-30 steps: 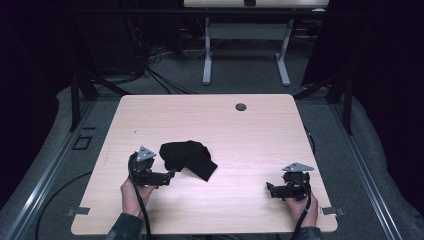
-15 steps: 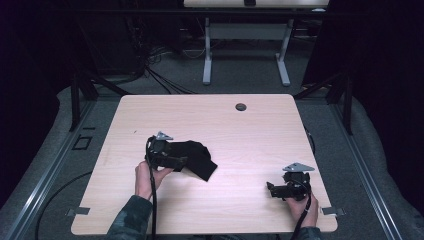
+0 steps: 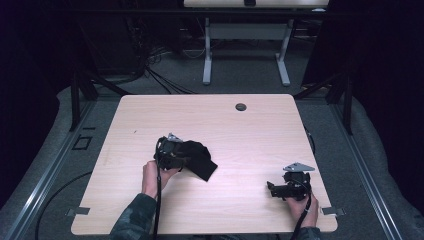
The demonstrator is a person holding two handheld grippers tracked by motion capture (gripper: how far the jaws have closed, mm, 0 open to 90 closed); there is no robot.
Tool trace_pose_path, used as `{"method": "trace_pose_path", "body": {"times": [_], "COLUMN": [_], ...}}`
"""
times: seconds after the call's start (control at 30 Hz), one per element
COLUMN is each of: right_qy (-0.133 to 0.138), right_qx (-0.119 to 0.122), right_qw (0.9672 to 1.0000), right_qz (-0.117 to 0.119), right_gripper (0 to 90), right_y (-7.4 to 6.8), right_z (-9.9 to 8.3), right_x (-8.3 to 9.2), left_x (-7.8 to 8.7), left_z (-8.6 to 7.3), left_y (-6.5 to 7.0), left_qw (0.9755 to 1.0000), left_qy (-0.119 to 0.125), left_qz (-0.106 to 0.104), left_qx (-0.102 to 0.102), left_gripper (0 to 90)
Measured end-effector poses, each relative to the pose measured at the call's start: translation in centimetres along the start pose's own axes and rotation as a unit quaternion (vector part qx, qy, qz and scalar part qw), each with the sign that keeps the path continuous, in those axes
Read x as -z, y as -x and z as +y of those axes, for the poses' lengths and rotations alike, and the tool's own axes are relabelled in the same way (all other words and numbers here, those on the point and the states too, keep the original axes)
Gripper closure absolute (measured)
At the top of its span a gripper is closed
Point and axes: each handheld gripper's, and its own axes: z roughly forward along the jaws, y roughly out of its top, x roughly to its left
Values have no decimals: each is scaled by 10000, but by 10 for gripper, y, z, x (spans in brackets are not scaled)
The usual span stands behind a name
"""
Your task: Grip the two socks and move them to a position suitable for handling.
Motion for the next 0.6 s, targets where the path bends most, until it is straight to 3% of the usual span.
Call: {"method": "trace_pose_path", "body": {"times": [0.07, 0.13, 0.43, 0.6], "right_qy": [1, 1, -1, 1], "right_qx": [1, 1, 0, -1], "right_qw": [10000, 10000, 10000, 10000], "right_qz": [-3, 2, -2, -1], "right_gripper": [12, 12, 12, 12], "right_y": [0, 0, 0, 0], "right_z": [0, 0, 0, 0], "right_x": [0, 0, 0, 0], "left_x": [-1, 1, 22, 41], "left_z": [-2, -3, -7, -13], "left_y": [4, 6, 16, 31], "left_qw": [9999, 9999, 9997, 9993], "left_qy": [100, 121, 242, 341], "left_qz": [6, 14, 25, -28], "left_qx": [-63, -104, -91, -142], "left_gripper": [805, 833, 848, 848]}}
